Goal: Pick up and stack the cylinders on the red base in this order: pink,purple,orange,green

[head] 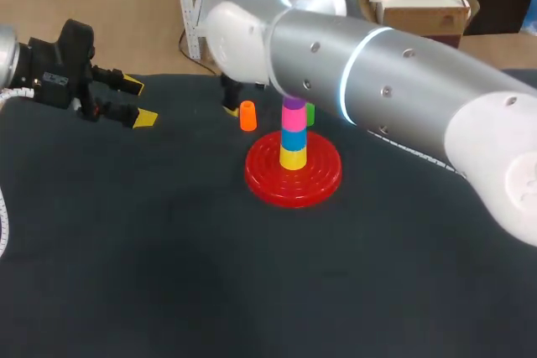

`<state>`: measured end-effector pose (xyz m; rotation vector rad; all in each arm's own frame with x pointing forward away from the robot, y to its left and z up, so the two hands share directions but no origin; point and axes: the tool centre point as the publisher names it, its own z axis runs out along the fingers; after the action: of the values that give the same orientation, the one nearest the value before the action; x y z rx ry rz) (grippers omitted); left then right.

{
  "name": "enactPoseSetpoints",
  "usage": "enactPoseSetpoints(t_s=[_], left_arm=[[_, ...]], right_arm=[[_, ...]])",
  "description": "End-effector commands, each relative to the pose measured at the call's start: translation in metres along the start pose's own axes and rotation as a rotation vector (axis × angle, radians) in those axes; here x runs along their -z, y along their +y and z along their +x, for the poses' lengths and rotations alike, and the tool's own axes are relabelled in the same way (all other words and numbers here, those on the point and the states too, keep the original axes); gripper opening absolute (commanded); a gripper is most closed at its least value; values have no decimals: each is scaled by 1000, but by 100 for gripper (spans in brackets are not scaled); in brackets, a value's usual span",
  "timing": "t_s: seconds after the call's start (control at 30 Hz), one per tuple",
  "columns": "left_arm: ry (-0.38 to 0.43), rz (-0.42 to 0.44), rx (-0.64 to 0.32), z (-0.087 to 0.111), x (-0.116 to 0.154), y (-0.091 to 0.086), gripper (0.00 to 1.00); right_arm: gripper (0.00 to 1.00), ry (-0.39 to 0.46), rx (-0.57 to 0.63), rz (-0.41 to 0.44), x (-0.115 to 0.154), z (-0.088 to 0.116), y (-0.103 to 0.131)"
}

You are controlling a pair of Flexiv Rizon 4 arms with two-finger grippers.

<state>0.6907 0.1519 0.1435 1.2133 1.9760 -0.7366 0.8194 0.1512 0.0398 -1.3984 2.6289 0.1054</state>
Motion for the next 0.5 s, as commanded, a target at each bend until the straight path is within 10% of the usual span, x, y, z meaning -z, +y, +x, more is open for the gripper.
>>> enactPoseSetpoints(t_s=[0.03,0.5], left_arm=[[-3,0,-2,1,0,0,100],[-3,0,-2,1,0,0,100]], right_arm=[[100,563,2,-25,-2,-6,-5],[100,629,40,-9,-12,-8,-2]])
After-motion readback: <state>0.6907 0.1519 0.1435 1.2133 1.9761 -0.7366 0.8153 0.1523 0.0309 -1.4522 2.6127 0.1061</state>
